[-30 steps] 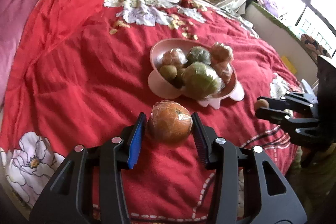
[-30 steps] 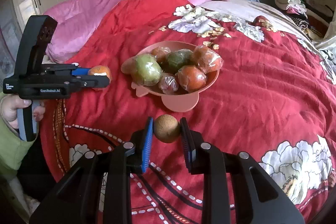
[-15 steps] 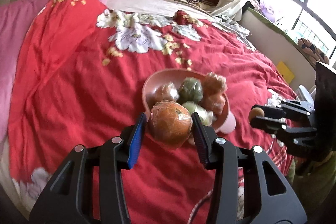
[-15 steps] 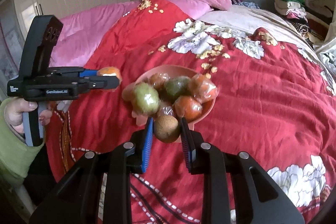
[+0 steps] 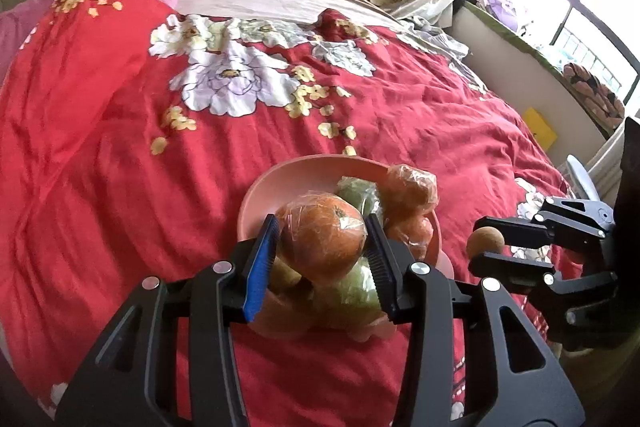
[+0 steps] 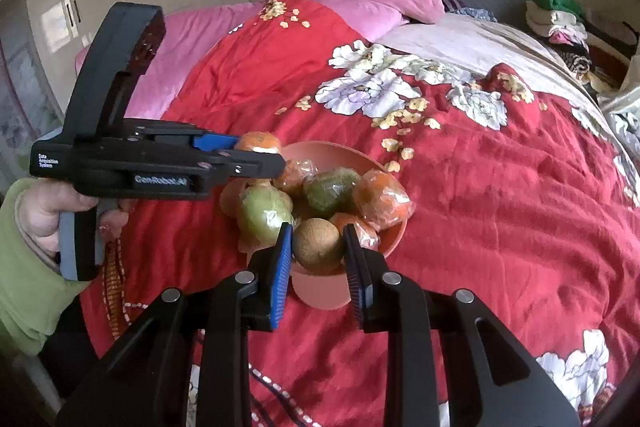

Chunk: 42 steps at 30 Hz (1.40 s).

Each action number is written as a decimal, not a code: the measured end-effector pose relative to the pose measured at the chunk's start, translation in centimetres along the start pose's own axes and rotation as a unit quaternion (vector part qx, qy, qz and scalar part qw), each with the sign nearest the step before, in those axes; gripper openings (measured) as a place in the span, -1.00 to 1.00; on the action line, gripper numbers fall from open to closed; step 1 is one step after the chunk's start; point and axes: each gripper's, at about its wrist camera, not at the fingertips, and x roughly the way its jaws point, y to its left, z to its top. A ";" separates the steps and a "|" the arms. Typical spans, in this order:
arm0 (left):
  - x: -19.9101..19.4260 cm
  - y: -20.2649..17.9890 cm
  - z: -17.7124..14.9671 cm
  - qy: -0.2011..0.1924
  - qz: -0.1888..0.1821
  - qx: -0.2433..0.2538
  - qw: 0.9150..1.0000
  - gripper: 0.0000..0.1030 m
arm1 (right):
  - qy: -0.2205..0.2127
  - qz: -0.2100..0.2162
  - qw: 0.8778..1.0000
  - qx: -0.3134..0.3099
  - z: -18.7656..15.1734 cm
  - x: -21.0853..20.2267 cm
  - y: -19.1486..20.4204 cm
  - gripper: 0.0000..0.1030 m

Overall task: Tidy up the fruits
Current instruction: 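Carry both held fruits over the pink bowl, then open the left tool to drop the tangerine while the right tool releases the brown fruit into the bowl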

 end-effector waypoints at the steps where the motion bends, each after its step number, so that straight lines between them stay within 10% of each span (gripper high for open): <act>1: 0.3 0.0 0.1 0.001 -0.003 0.000 1.000 -0.31 | 0.001 0.001 1.000 -0.002 0.2 0.2 0.1 -0.53; 42: 1.3 0.4 0.3 0.000 -0.017 -0.004 1.000 -0.31 | 0.036 -0.027 0.998 -0.052 1.5 6.0 1.3 -0.50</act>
